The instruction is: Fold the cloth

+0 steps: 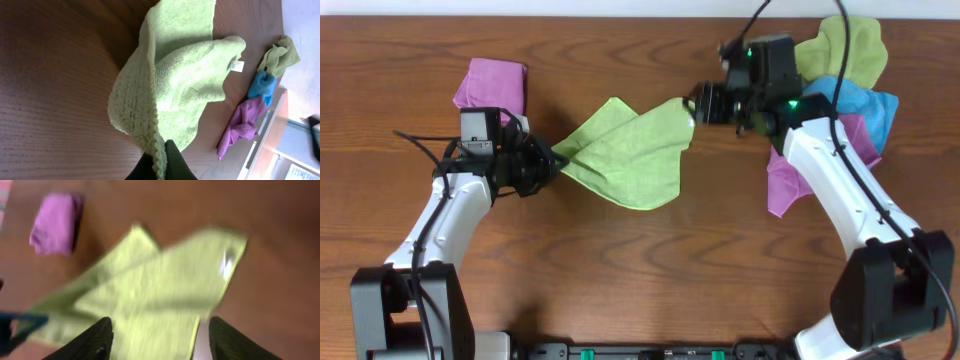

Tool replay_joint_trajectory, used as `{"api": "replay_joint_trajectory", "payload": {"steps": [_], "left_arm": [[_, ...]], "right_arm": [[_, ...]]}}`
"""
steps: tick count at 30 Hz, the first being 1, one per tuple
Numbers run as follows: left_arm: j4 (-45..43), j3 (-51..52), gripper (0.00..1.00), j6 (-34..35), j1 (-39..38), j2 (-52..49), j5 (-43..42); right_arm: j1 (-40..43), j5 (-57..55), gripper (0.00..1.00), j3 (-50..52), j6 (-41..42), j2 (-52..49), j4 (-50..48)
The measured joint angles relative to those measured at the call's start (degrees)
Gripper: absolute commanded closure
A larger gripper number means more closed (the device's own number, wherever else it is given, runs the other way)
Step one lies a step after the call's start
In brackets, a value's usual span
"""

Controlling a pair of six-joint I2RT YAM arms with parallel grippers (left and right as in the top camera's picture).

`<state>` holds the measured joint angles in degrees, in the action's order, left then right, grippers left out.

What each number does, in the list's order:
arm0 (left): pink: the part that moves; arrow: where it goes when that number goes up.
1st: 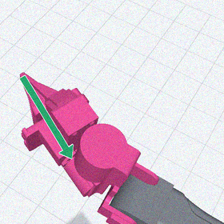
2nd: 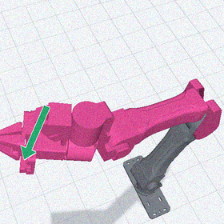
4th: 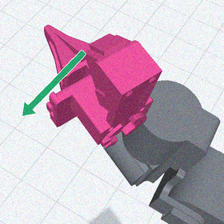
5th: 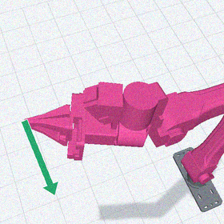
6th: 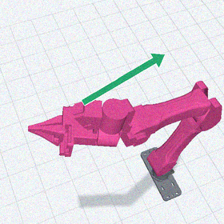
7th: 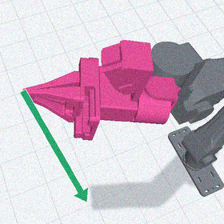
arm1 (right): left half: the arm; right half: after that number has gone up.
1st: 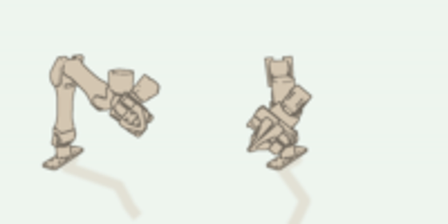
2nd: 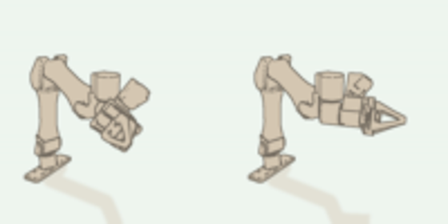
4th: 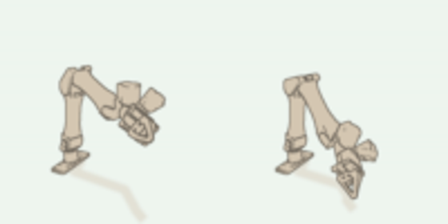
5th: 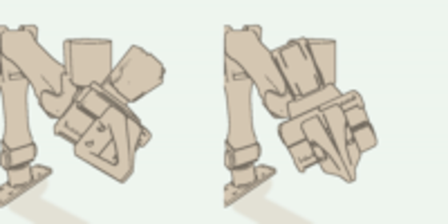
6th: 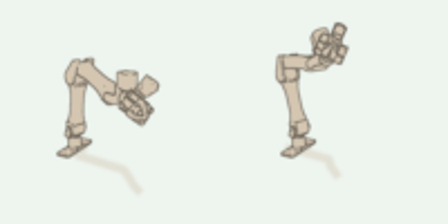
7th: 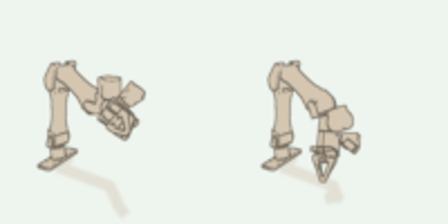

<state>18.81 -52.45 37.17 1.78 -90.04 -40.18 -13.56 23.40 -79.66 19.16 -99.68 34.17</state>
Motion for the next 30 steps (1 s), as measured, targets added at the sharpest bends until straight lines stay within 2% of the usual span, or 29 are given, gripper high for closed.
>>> {"api": "replay_joint_trajectory", "payload": {"steps": [4, 8, 16, 22, 30], "left_arm": [[2.0, 0.0, 0.94, -2.6, 0.0, 0.0, 0.2], [5.0, 0.0, 0.94, -5.5, 0.0, 0.0, 1.8], [12.6, -0.1, 0.94, -10.3, 0.0, 0.0, 6.2], [14.9, -0.1, 0.94, -12.4, 0.0, 0.0, 8.2], [15.7, -0.1, 0.94, -13.2, 0.0, 0.0, 8.7]], "right_arm": [[0.0, 3.6, 0.32, 0.3, -1.0, 0.4, 18.9], [-0.2, 4.2, 0.30, 3.1, -3.6, 0.7, 21.4], [-0.3, 10.1, 0.31, 20.9, -2.7, 1.0, 3.0], [-1.7, 11.8, 0.32, 27.7, 1.2, 1.0, -13.2], [-5.4, 6.5, 0.33, 29.8, 3.8, 1.0, -18.9]]}}
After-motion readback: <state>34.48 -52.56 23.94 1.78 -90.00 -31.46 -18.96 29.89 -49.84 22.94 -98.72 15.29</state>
